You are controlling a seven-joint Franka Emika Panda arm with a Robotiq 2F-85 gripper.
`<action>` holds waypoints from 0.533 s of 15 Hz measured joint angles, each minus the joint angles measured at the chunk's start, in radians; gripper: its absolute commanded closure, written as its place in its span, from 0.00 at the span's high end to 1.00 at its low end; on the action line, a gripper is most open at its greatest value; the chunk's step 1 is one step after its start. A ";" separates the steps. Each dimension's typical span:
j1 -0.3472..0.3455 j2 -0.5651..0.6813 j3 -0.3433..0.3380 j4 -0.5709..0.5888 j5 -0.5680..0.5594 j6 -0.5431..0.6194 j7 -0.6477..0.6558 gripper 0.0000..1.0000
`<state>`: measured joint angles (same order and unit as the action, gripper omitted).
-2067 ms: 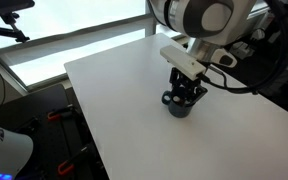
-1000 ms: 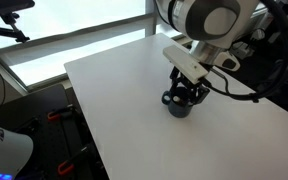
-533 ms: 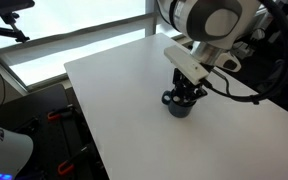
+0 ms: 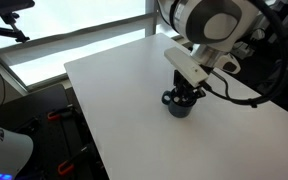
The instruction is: Take the marker out of the cup
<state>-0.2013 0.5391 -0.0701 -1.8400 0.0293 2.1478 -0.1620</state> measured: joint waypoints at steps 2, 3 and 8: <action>-0.003 0.001 0.001 0.000 0.012 0.001 -0.015 0.05; -0.004 0.001 0.002 0.000 0.016 0.001 -0.018 0.05; -0.006 0.001 0.002 0.000 0.022 0.001 -0.022 0.05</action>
<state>-0.2076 0.5400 -0.0682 -1.8396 0.0510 2.1485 -0.1838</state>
